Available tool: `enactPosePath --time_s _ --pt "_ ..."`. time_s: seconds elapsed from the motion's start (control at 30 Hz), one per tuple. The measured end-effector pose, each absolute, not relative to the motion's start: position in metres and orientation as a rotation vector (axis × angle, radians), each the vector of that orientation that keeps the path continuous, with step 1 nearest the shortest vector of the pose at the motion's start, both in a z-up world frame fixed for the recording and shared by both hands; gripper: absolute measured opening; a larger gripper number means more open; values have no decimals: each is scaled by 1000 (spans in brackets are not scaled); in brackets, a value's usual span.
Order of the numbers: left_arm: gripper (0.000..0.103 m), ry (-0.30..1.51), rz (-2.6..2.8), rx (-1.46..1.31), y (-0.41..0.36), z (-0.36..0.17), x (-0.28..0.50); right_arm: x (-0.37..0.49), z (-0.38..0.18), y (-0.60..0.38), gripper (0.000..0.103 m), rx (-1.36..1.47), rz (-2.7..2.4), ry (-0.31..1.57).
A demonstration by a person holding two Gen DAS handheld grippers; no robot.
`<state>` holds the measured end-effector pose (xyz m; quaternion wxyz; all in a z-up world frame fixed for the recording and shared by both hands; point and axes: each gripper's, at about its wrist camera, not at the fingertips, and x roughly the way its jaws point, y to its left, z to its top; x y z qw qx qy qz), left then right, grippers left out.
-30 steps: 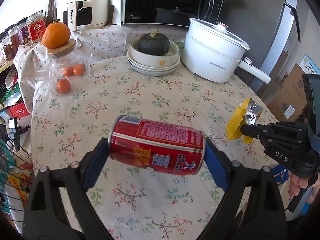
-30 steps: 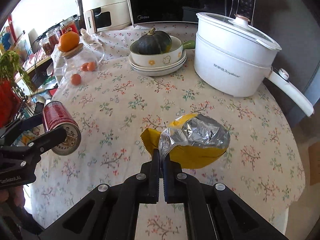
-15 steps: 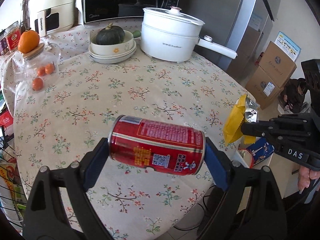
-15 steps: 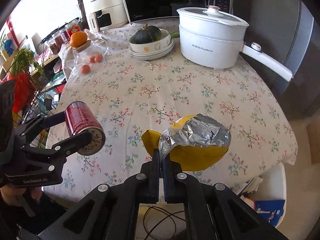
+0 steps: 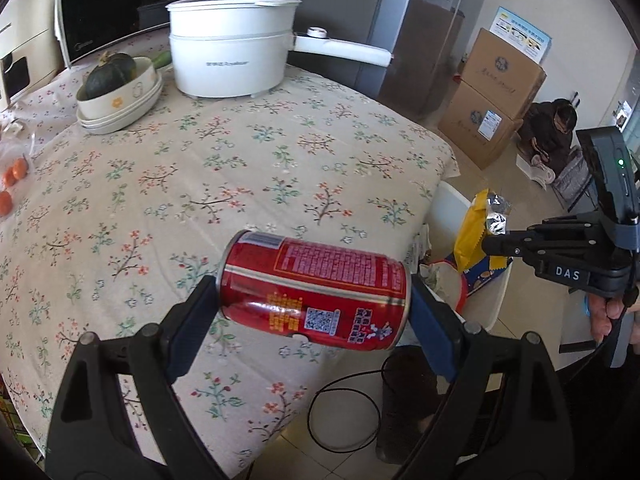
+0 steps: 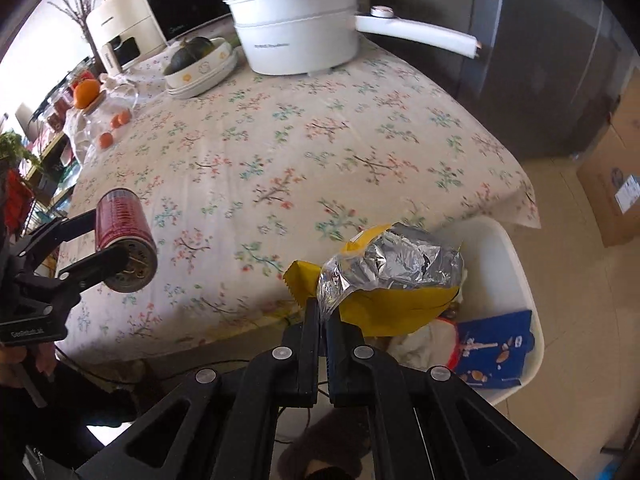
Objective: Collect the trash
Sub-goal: 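Carry the can and chip bag over the bin and open both grippers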
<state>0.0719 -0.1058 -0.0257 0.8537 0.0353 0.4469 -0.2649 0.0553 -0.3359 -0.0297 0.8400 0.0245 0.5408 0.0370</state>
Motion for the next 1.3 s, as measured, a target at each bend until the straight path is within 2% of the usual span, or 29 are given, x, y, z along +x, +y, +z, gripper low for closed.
enactPosePath --time_s 0.2,0.33,0.4,0.47,0.53,0.9,1.3 --pt "91 920 -634 144 -150 -27 62 44 -54 -382 4 110 8 1197" --pt "91 920 -677 184 -174 -35 57 40 -67 -405 8 159 -33 1237" --pt "91 927 -691 196 -185 -39 56 39 -72 -413 19 187 -45 1259" --pt "91 930 -710 203 -196 -43 56 37 -73 -417 41 190 -52 1269" --pt "91 929 -733 219 -208 -46 56 33 -72 -419 57 173 -79 1268" --pt "91 931 -814 346 -274 -68 57 19 -76 -436 60 92 -180 1299" --pt "91 908 -825 398 -295 -75 65 10 -83 -453 64 94 -218 1314"
